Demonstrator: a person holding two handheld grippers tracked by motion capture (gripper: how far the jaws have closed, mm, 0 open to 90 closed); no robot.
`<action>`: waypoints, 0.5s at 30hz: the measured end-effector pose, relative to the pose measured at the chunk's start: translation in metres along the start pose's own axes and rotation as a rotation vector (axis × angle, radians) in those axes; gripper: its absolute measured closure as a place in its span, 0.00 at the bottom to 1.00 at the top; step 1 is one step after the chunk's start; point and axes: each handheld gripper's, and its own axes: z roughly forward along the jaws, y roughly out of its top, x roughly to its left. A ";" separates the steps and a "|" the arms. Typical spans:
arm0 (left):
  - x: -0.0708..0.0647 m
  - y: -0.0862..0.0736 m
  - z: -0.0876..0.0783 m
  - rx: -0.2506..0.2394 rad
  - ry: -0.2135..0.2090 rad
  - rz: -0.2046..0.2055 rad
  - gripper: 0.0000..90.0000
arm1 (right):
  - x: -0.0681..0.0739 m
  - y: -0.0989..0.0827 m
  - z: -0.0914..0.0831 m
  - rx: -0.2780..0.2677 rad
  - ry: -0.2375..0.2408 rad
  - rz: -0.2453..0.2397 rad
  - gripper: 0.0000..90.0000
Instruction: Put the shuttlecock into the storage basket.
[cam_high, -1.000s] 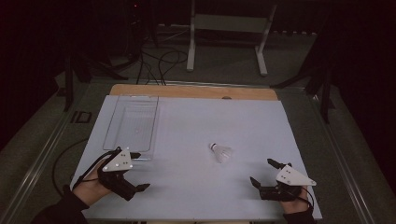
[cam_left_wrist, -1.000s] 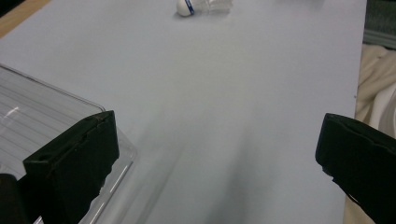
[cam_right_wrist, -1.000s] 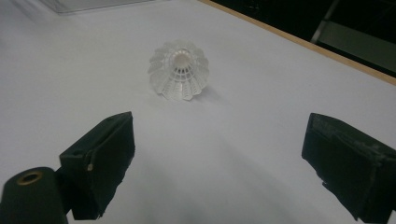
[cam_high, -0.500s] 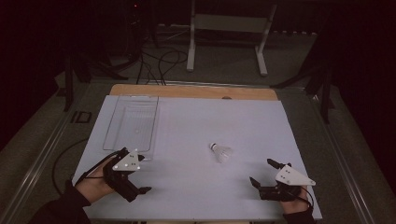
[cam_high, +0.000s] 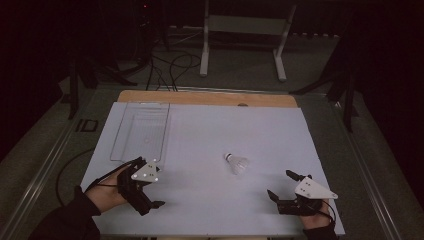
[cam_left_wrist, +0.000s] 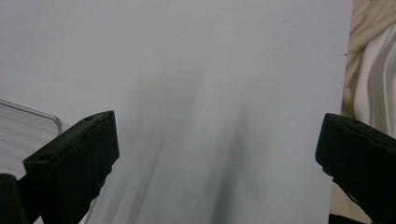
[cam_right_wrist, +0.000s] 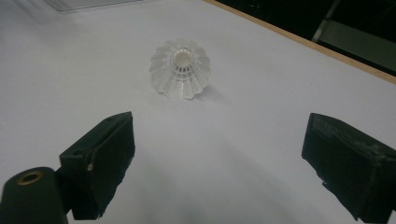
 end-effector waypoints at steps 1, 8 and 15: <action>0.000 0.001 0.000 0.004 0.001 0.000 0.00 | 0.000 0.000 0.000 0.001 0.000 0.000 0.11; 0.000 0.010 0.003 0.046 -0.027 0.023 0.00 | 0.000 0.000 0.000 0.002 0.003 -0.001 0.11; 0.001 0.018 0.007 0.069 -0.052 0.052 0.00 | 0.000 0.000 0.000 0.001 0.003 0.002 0.11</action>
